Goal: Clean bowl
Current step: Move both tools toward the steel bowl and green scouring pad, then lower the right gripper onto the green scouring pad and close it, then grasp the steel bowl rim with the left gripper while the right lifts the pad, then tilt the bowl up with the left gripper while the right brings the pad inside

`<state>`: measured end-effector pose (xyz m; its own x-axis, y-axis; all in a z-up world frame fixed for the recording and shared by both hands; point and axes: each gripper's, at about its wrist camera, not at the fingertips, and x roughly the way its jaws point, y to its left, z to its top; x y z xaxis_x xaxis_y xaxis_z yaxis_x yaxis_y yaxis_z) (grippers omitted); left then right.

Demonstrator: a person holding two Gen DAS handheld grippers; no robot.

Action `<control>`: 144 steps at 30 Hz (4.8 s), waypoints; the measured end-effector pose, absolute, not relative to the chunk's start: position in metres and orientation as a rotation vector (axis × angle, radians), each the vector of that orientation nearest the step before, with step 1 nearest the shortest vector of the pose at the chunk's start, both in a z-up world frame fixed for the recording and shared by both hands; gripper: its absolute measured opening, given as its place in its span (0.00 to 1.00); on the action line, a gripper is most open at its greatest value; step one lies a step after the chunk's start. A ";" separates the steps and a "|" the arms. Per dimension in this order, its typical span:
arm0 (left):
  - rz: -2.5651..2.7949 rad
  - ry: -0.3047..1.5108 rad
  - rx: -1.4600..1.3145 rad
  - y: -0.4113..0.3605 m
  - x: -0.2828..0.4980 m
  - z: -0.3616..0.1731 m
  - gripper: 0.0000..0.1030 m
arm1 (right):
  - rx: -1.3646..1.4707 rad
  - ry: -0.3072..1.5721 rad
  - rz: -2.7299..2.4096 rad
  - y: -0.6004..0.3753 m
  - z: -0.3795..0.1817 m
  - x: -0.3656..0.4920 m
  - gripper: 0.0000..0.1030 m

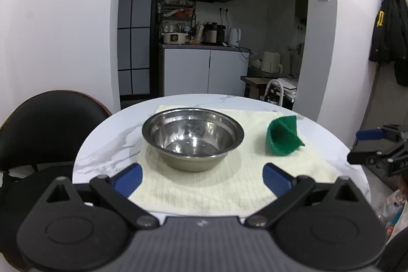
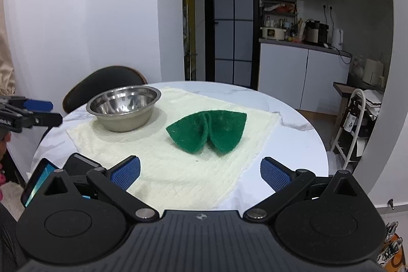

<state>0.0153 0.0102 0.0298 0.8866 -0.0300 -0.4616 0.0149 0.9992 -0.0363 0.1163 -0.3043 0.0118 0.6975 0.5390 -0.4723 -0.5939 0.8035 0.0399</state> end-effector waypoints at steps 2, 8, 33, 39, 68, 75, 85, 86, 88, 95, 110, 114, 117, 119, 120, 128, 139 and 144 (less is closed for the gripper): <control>-0.026 0.489 -0.031 0.015 0.020 0.030 0.99 | -0.127 0.488 0.632 -0.304 0.012 0.120 1.00; -0.022 0.514 -0.033 0.022 0.038 0.033 0.99 | -0.156 0.469 0.700 -0.297 0.016 0.132 1.00; -0.041 0.541 -0.106 0.051 0.106 0.021 0.99 | -0.076 0.551 0.757 -0.273 0.000 0.203 0.79; -0.045 0.605 -0.159 0.065 0.127 0.010 0.99 | -0.084 0.578 0.745 -0.264 -0.004 0.218 0.76; -0.038 0.720 -0.286 0.085 0.150 -0.012 0.45 | -0.153 0.636 0.674 -0.229 -0.023 0.242 0.08; 0.000 0.717 -0.303 0.091 0.152 -0.014 0.26 | -0.108 0.569 0.697 -0.231 -0.005 0.230 0.08; 0.038 0.712 -0.315 0.089 0.155 -0.013 0.10 | -0.118 0.531 0.825 -0.213 0.012 0.213 0.08; 0.039 0.709 -0.310 0.088 0.155 -0.012 0.10 | -0.122 0.533 0.833 -0.211 0.012 0.213 0.08; 0.040 0.702 -0.299 0.084 0.155 -0.009 0.10 | -0.132 0.544 0.857 -0.207 0.010 0.212 0.08; 0.014 0.684 -0.283 0.073 0.159 -0.001 0.08 | -0.150 0.551 0.909 -0.199 0.011 0.209 0.08; -0.031 0.641 -0.242 0.055 0.154 0.008 0.11 | -0.212 0.571 0.971 -0.188 0.003 0.200 0.08; -0.041 0.622 -0.244 0.051 0.152 0.011 0.12 | -0.217 0.575 0.974 -0.188 0.001 0.197 0.08; -0.056 0.607 -0.237 0.046 0.151 0.013 0.12 | -0.225 0.581 0.987 -0.185 -0.001 0.194 0.08; -0.082 0.603 -0.245 0.044 0.152 0.013 0.11 | -0.242 0.592 1.000 -0.181 -0.003 0.192 0.08; -0.092 0.603 -0.245 0.042 0.152 0.013 0.11 | -0.246 0.594 1.001 -0.181 -0.003 0.193 0.08; -0.133 0.618 -0.201 0.031 0.151 0.012 0.14 | -0.263 0.638 1.008 -0.180 -0.009 0.191 0.08; -0.160 0.657 -0.161 0.024 0.148 0.003 0.15 | -0.300 0.642 0.976 -0.176 -0.011 0.186 0.08; -0.167 0.677 -0.172 0.023 0.148 0.001 0.17 | -0.308 0.636 0.958 -0.176 -0.011 0.185 0.08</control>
<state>0.1483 0.0226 0.0012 0.7674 -0.2090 -0.6062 0.0973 0.9724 -0.2121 0.1847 -0.1759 -0.0105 0.4134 0.6602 -0.6271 -0.8342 0.5506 0.0297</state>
